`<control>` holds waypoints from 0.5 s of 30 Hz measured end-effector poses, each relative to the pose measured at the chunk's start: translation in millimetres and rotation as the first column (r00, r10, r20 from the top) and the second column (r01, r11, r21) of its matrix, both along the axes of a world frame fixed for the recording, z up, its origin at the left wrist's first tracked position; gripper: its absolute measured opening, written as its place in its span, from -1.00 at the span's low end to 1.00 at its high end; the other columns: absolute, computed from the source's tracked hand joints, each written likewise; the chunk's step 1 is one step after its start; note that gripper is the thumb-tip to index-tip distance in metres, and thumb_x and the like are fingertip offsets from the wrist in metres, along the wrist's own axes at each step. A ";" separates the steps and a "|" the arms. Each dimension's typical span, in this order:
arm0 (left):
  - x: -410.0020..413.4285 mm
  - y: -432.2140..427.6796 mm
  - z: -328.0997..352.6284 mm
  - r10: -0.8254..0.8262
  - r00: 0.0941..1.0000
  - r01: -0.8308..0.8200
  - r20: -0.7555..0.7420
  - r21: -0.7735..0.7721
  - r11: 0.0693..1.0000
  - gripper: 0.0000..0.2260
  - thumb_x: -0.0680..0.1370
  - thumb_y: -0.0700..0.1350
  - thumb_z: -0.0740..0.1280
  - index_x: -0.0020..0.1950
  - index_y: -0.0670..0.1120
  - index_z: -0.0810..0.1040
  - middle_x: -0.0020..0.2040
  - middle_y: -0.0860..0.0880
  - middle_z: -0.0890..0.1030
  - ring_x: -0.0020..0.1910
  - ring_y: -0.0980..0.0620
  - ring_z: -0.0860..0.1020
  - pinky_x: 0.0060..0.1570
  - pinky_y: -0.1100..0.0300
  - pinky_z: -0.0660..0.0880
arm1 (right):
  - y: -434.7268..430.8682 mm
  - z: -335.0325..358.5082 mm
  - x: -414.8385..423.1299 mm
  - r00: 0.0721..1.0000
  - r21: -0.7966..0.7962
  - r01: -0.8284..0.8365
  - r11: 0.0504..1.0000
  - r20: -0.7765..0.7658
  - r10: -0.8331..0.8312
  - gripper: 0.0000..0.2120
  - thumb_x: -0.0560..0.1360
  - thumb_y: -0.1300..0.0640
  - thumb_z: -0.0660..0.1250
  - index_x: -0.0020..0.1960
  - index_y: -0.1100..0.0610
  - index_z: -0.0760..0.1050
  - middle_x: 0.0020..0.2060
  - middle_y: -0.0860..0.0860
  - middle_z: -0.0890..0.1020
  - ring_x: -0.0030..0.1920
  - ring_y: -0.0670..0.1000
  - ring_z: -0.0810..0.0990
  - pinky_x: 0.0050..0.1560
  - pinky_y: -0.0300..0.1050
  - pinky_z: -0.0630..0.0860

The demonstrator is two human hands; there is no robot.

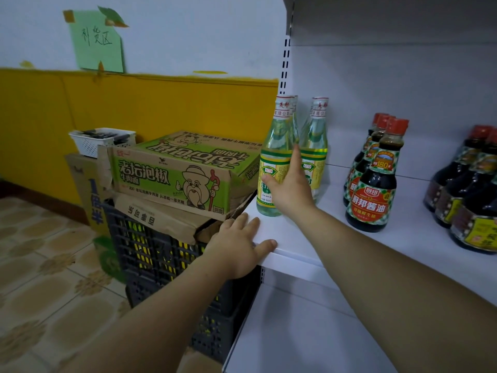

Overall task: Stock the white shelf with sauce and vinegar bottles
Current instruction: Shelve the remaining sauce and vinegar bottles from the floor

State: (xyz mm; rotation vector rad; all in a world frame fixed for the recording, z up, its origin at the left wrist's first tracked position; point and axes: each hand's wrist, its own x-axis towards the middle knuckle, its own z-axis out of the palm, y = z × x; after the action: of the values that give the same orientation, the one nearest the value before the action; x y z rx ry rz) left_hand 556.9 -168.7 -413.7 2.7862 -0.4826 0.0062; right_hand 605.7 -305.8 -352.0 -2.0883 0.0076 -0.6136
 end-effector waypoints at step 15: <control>-19.6 15.0 31.9 -0.010 0.997 0.007 -0.074 -0.041 0.999 -0.30 0.54 0.31 0.13 0.57 0.06 -0.04 0.58 -0.01 -0.13 0.55 -0.06 -0.18 0.50 -0.08 -0.07 | -2.2 17.5 -42.2 0.986 -0.112 -0.020 0.994 -0.167 0.001 -0.05 0.52 -0.06 0.37 0.57 -0.03 -0.29 0.51 0.07 0.24 0.47 0.14 0.26 0.39 0.11 0.31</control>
State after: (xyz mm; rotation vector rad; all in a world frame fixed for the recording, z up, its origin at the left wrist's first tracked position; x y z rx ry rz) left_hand 537.3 -153.6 -381.8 2.7337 -0.4708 -0.0887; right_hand 563.5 -308.0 -334.5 -2.2430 0.0582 -0.4394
